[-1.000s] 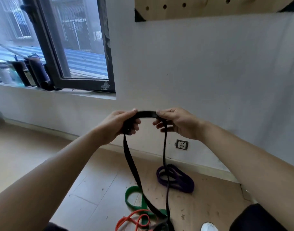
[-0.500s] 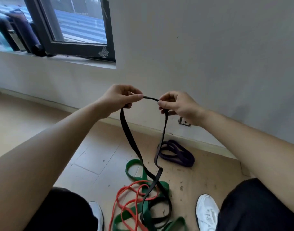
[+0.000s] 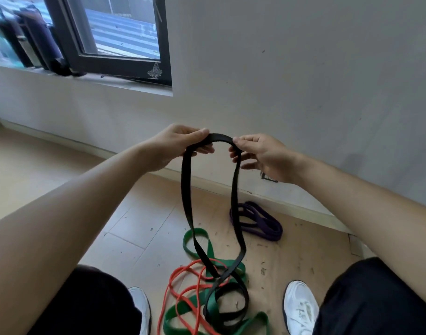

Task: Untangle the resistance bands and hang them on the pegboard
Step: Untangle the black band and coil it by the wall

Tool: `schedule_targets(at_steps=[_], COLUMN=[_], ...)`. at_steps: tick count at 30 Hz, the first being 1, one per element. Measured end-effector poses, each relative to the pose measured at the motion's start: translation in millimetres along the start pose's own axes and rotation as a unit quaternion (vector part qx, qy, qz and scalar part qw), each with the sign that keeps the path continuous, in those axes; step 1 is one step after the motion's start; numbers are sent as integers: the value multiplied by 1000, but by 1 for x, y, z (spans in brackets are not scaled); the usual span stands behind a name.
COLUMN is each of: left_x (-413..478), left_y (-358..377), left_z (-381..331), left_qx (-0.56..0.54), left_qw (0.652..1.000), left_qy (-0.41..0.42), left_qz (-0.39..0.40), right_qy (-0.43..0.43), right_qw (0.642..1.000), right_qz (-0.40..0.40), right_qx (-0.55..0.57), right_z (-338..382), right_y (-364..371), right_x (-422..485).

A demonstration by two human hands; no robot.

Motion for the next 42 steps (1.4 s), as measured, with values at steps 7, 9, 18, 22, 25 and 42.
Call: schedule_targets(at_steps=[7, 9, 18, 22, 25, 42], left_x=[0, 2, 0, 5, 8, 3], left_y=[6, 8, 59, 73, 68, -19], left_z=[-5, -3, -4, -1, 9, -25], left_qx=[-68, -62, -40, -15, 54, -125], left_qw=[998, 998, 994, 994, 994, 967], left_qy=[3, 13, 5, 11, 10, 117], left_qz=[9, 25, 101, 104, 89, -187], right_qy=[-55, -66, -159, -187, -196, -40], right_qw=[996, 996, 967, 955, 943, 969], right_qz=[-35, -59, -120, -118, -127, -134], right_qx=[-58, -14, 158, 196, 236, 205], right_z=[18, 20, 50, 60, 63, -7], right_y=[1, -4, -24, -38, -55, -83], right_x=[-5, -6, -15, -21, -25, -16])
Point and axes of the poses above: each hand's wrist, its own x-axis towards the middle knuckle, its own y-axis out of the palm, z = x × y, the point moved 10 cm from there along x, towards the middle knuckle, and after that the axes turned 5 degrees about z, right-handed, at the moved point
